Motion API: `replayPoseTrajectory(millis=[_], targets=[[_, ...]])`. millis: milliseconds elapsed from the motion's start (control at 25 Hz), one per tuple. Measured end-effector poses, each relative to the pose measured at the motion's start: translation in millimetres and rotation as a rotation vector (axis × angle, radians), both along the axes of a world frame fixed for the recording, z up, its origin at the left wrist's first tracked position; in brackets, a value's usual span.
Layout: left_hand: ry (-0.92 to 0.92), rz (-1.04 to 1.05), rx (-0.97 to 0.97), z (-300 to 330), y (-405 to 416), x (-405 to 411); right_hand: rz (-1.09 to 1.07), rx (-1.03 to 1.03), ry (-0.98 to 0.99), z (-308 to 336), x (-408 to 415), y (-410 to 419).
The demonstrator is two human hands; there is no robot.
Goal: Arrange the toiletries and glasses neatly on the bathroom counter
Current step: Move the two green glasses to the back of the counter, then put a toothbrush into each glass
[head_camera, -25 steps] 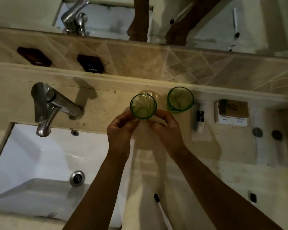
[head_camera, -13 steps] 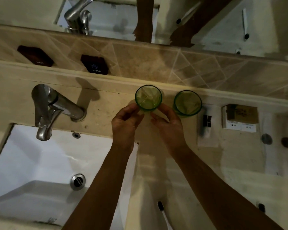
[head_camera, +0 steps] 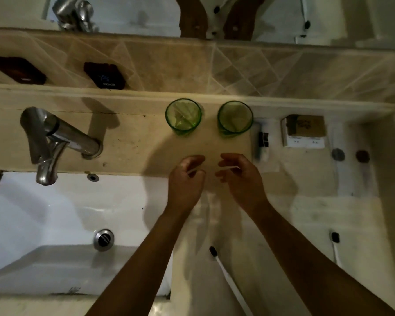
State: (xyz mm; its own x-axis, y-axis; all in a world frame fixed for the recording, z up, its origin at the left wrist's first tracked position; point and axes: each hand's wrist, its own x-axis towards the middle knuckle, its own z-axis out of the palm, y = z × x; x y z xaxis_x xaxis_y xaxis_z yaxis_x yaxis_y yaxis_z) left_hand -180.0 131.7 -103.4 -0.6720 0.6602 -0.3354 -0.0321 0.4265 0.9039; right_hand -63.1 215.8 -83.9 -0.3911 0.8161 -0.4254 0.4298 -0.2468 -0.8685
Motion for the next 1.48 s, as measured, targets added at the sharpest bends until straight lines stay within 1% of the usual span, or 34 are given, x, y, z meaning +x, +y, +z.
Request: replayPoseTrajectory(millis=[80,160,240,320,400,520,600,680,800,920,960,1040,1120,1320,1400,1480], targets=[[0.173,-0.277,-0.021,-0.3,-2.3,25.5,0.011,0.088,-0.137,3.5,43.8,-8.9],[0.405,-0.519,-0.018,-7.5,0.4,43.2,-0.014,0.172,-0.272,6.0,91.3,-19.0],[0.578,-0.681,-0.051,-14.8,6.1,56.4,-0.082,0.248,-0.386,8.8,142.0,-29.8],[0.683,-0.783,-0.072,-22.6,12.2,66.4,-0.16,0.334,-0.532,11.2,193.0,-40.6],[0.73,-0.837,-0.08,-26.7,16.3,73.8,-0.244,0.37,-0.677,9.2,238.8,-51.8],[0.757,-0.847,-0.142,-23.5,18.4,82.9,-0.328,0.267,-0.837,2.0,285.7,-68.6],[0.775,-0.852,-0.166,-19.7,17.9,87.5,-0.309,0.183,-0.857,-3.1,297.1,-77.0],[0.789,-0.865,-0.179,-16.3,16.1,90.5,-0.285,0.116,-0.839,-6.0,295.4,-81.3],[0.793,-0.881,-0.17,-14.3,13.5,89.9,-0.274,0.087,-0.823,-9.6,282.9,-83.2],[0.795,-0.891,-0.182,-17.0,12.0,88.6,-0.269,0.067,-0.747,-7.3,265.0,-80.9],[0.785,-0.871,-0.205,-18.2,11.6,87.6,-0.258,0.055,-0.691,-5.2,256.2,-78.5],[0.777,-0.804,-0.265,-22.4,8.0,81.5,-0.25,0.027,-0.514,1.3,232.7,-69.1],[0.819,-0.762,-0.296,-24.9,1.2,72.5,-0.242,0.002,-0.344,9.8,203.1,-52.6],[0.886,-0.691,-0.333,-26.1,-2.4,27.9,-0.208,0.03,-0.051,31.7,114.5,3.0],[0.879,-0.652,-0.36,-28.8,3.5,16.4,-0.198,0.072,0.037,44.7,83.4,21.8],[0.885,-0.642,-0.369,-29.3,13.9,13.2,-0.25,0.094,0.135,55.1,61.6,39.0]])
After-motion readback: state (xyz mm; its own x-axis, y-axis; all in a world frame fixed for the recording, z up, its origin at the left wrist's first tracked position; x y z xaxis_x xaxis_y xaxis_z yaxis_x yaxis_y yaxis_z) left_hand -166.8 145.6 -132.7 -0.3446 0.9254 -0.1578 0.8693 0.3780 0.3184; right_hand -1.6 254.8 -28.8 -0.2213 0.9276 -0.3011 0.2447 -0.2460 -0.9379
